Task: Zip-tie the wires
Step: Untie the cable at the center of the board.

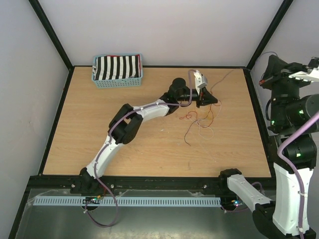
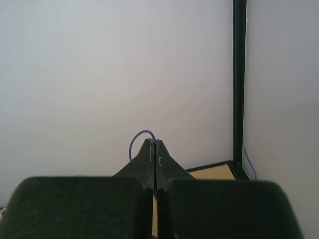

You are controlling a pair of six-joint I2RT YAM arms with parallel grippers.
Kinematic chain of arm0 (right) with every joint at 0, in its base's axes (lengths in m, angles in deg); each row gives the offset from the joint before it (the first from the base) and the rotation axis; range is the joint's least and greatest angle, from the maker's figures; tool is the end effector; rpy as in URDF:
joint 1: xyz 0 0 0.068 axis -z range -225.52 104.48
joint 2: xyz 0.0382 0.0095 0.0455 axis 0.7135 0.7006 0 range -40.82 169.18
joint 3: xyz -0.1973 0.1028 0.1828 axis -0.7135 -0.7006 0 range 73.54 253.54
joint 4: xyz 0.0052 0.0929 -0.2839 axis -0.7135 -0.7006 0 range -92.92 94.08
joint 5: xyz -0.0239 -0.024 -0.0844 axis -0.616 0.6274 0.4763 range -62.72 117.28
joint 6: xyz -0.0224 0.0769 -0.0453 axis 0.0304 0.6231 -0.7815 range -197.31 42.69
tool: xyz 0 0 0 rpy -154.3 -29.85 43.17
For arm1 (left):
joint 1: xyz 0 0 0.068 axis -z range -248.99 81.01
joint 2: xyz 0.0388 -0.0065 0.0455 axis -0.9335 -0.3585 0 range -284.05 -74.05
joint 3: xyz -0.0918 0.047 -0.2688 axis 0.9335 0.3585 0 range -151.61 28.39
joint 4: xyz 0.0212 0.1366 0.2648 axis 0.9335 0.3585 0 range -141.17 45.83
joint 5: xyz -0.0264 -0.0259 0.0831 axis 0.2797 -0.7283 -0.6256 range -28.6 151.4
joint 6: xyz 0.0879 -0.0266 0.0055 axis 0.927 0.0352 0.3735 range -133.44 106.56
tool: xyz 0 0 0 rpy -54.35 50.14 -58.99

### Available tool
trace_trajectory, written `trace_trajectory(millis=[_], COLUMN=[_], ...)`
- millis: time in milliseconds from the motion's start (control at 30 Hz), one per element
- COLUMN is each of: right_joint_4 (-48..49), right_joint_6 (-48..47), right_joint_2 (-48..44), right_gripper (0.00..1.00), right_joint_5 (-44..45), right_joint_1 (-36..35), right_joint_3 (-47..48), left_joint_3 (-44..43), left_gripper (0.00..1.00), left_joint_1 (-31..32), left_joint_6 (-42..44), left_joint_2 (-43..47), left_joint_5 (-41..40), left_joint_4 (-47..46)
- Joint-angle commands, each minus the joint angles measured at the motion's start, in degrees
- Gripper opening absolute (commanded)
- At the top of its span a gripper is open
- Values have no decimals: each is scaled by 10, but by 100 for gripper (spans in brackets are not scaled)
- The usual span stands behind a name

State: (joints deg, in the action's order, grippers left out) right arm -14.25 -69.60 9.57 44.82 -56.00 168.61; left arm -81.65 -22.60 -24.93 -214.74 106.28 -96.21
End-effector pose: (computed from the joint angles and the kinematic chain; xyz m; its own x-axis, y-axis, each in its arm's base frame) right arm 0.1409 0.0008 0.6395 0.4448 0.2123 -0.8701 0.0329 0.9670 0.2528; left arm 0.3991 -0.5037 0.2303 -0.0281 -0.1752 -0.9841 0.9989 -0.0420 -0.0211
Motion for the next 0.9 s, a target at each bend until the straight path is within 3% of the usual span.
trace_trajectory(millis=[0, 333, 500, 633, 867], right_joint_4=[4, 27, 34, 35, 26], right_joint_6=[-6, 30, 28, 25, 25], right_joint_2=[-6, -8, -4, 4, 13], right_gripper=[0, 0, 0, 0, 0], right_joint_5=[6, -64, -43, -41, -148], right_joint_1=[0, 0, 1, 1, 0], right_joint_3=[-41, -198, -230, -223, -223], left_joint_3=[-50, -211, -220, -122, 186], left_gripper=[0, 0, 0, 0, 0], left_joint_1=[-40, -81, -100, -124, -164], left_joint_6=[26, 94, 139, 194, 377], left_joint_2=[51, 101, 139, 216, 436], left_joint_5=[-21, -60, -105, -139, -284], left_joint_4=[21, 81, 101, 116, 163])
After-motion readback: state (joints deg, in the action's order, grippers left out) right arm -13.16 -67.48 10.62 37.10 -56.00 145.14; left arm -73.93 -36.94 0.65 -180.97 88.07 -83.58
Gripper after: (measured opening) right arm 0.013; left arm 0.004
